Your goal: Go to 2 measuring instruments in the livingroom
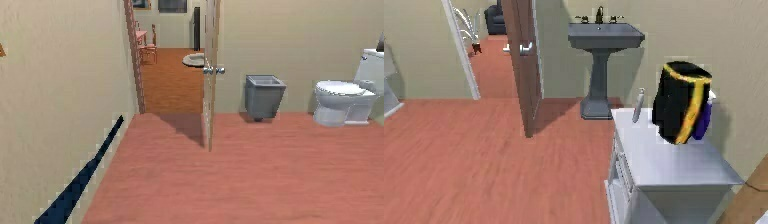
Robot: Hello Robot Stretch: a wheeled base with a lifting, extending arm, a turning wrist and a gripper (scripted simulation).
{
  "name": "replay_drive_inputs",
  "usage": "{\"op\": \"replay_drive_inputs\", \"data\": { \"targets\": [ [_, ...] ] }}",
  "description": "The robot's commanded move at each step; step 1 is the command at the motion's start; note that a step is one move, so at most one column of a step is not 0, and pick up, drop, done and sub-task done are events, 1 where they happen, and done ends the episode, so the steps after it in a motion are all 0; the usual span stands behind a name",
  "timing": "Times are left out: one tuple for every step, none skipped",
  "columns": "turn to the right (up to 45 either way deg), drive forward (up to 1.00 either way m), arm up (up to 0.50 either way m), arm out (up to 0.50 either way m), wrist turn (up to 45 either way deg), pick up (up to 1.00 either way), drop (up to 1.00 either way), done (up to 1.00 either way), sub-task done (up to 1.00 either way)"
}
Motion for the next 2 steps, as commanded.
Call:
{"op": "replay_drive_inputs", "data": {
  "targets": [
    [-12.0, 0.00, 0.00, 0.00, 0.0, 0.00, 0.00, 0.00, 0.00],
    [0.0, 1.00, 0.00, 0.00, 0.0, 0.00, 0.00, 0.00, 0.00]
  ]
}}
